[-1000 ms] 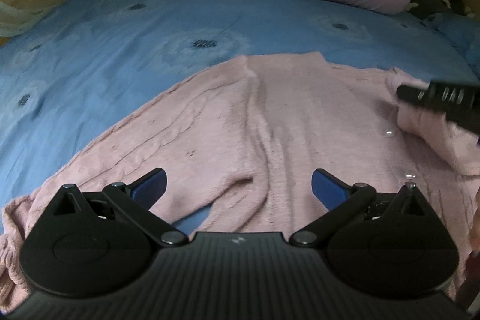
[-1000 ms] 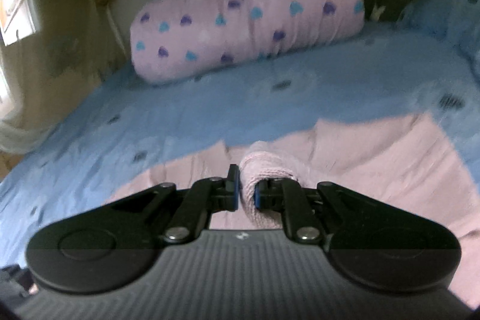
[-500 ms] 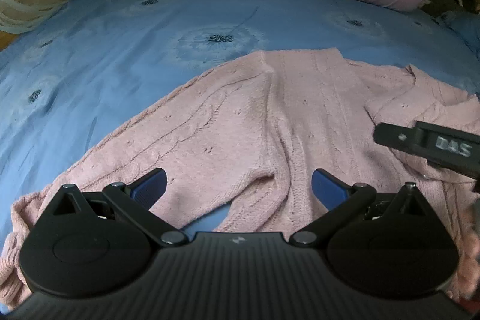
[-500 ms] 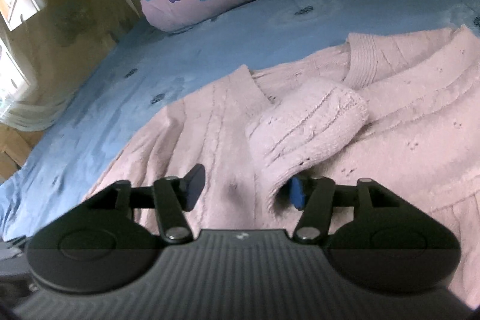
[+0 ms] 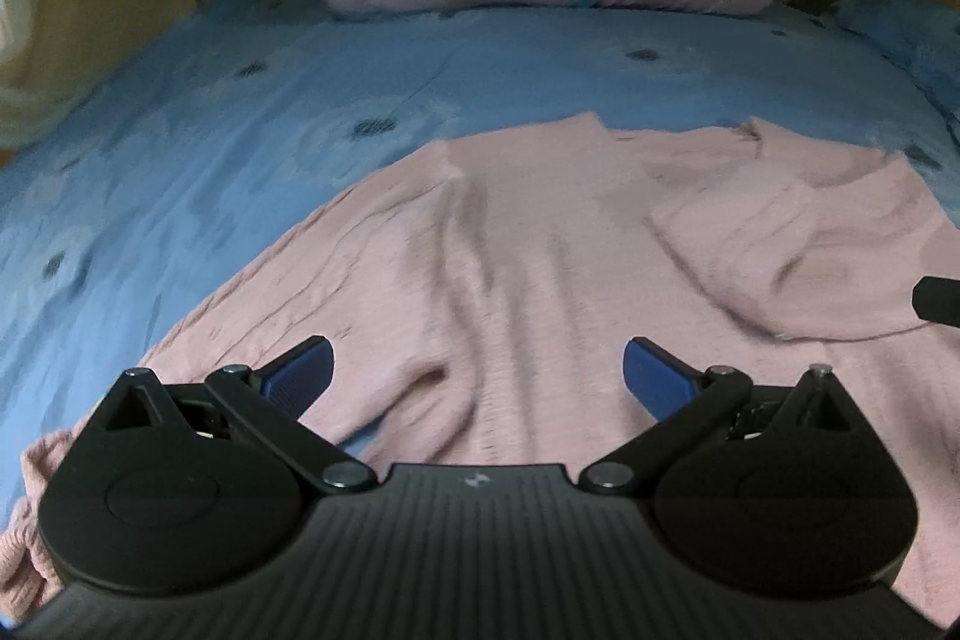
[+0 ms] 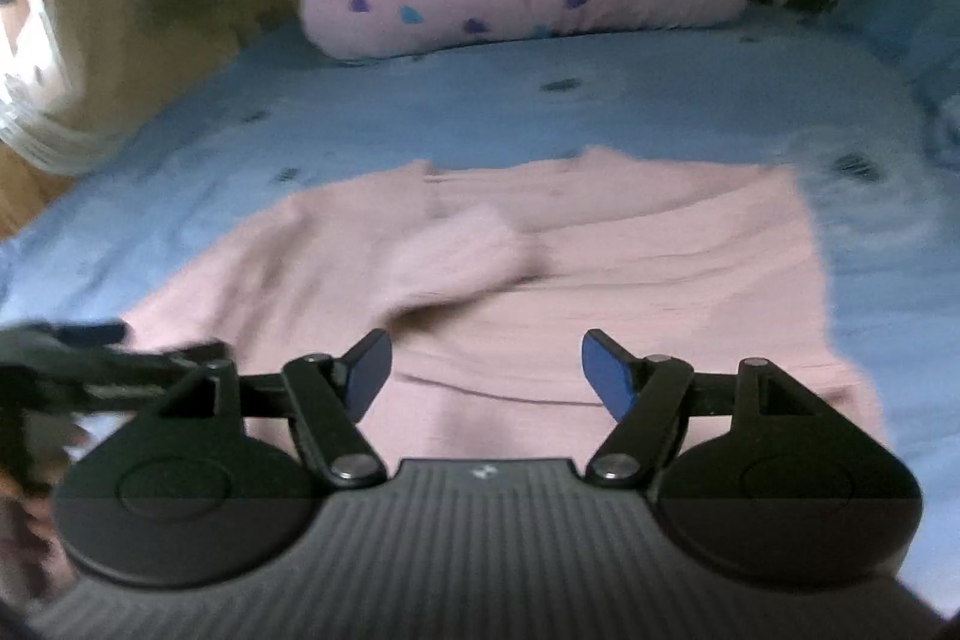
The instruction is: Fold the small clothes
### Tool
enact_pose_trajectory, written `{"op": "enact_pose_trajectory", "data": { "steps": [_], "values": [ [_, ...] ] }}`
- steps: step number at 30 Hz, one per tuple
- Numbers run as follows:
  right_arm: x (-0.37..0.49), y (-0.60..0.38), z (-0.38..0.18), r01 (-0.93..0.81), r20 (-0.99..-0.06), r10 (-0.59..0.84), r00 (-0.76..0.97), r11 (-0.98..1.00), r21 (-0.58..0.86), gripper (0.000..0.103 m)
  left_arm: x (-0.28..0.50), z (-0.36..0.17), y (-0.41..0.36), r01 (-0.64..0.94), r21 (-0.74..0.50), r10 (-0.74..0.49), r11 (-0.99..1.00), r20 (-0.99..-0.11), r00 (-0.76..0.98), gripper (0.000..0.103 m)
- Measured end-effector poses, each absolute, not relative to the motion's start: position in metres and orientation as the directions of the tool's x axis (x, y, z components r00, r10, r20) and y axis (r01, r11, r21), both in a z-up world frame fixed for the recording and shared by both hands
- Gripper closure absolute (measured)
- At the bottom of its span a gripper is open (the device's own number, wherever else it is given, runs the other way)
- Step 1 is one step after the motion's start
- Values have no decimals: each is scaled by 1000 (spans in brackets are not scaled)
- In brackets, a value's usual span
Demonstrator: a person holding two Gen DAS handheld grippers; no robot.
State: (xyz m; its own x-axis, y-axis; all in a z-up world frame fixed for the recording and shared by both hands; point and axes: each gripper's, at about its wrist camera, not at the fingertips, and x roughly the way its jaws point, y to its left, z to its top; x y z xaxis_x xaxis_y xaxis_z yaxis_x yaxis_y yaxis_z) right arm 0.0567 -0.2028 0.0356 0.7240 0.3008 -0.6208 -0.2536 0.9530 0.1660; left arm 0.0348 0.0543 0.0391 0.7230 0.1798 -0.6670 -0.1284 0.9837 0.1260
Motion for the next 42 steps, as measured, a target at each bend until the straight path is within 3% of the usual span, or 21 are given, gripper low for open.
{"op": "enact_pose_trajectory", "data": {
  "steps": [12,22,25,27,30,35,38,40,42],
  "values": [
    [66,-273,18,-82,-592,205,779,970,228,31,69,42,-52,45,154,61,987,-618,784,0],
    [79,-292,12,16,-603,202,771,942,336,31,117,7,-103,-9,281,167,960,-542,824,1],
    [80,-296,10,31,-610,205,765,935,353,31,128,1,-108,-4,335,190,942,-526,829,22],
    [80,-295,10,31,-608,206,767,934,356,31,133,-1,-108,2,323,185,946,-548,816,55],
    [79,-296,10,28,-607,210,766,934,357,31,128,7,-93,-30,226,155,974,-557,816,72],
    [79,-296,10,22,-612,208,763,938,347,31,105,25,-59,-112,183,192,977,-510,839,72],
    [80,-294,9,28,-616,200,762,940,339,31,97,26,-32,-134,163,202,977,-538,819,70],
    [80,-292,8,28,-623,192,758,946,324,31,92,23,-16,-136,164,206,977,-560,802,67],
    [81,-290,6,23,-629,185,755,951,307,31,86,20,-3,-147,176,223,973,-573,789,57]
  ]
}}
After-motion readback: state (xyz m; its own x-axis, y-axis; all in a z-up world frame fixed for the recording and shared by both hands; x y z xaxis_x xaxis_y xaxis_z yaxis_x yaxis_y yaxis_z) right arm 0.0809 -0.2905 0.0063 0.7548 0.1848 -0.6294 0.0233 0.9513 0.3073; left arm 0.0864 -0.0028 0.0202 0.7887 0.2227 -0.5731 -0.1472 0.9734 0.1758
